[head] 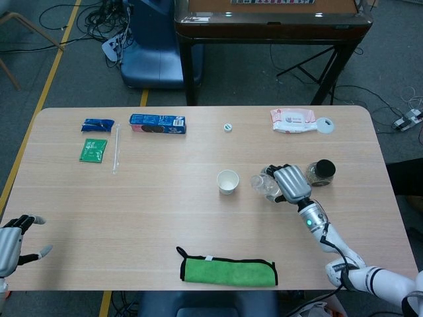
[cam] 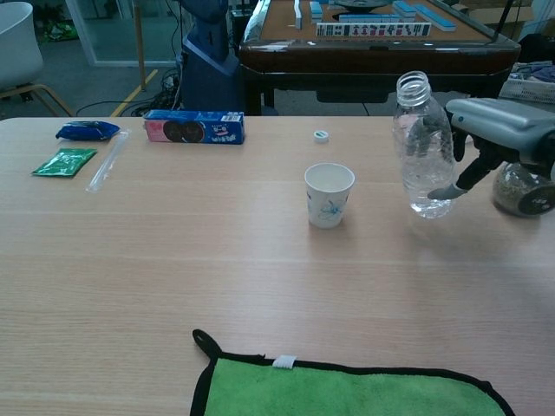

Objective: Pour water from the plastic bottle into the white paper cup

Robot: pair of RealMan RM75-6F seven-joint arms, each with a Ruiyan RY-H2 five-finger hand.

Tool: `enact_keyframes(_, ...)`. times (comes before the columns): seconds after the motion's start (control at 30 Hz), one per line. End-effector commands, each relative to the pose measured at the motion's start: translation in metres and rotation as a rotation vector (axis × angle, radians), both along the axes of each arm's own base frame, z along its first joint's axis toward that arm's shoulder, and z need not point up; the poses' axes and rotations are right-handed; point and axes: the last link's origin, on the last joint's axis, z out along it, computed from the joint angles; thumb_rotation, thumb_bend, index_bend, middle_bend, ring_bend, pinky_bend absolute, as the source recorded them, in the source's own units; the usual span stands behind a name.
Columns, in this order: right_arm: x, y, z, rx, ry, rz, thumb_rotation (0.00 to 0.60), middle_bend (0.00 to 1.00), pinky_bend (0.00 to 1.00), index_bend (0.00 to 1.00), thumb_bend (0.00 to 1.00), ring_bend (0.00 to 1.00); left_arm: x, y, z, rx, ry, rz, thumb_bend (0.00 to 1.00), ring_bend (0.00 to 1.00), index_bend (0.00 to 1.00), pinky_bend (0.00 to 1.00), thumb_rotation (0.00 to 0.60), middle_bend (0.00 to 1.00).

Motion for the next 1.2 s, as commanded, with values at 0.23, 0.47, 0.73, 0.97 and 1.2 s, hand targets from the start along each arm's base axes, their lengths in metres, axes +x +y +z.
enact_keyframes(0.23,0.021,-0.027,0.003,-0.029,0.161,-0.051,0.6,0.61,0.49,0.6,0.31,0.51,0.0,0.0,0.004,0.009,-0.01,-0.004,0.06,0.43,0.42,0.7,0.6,0.39)
enact_keyframes(0.47,0.024,-0.04,0.002,-0.053,0.226,-0.089,0.6,0.61,0.49,0.6,0.31,0.51,0.0,-0.001,0.009,0.022,-0.019,-0.005,0.06,0.43,0.42,0.7,0.6,0.39)
enact_keyframes(0.73,0.025,-0.051,0.0,-0.071,0.359,-0.095,0.6,0.61,0.49,0.6,0.31,0.51,0.0,0.0,0.011,0.027,-0.026,-0.004,0.06,0.43,0.42,0.7,0.6,0.39)
enact_keyframes(0.97,0.025,-0.056,-0.002,-0.081,0.437,-0.098,0.6,0.61,0.49,0.6,0.31,0.51,0.0,0.0,0.011,0.027,-0.029,-0.003,0.06,0.43,0.42,0.7,0.6,0.39)
enact_keyframes(1.2,0.031,-0.061,-0.004,-0.089,0.517,-0.081,0.6,0.61,0.49,0.6,0.31,0.51,-0.002,0.0,0.011,0.022,-0.03,0.002,0.06,0.43,0.42,0.7,0.6,0.39)
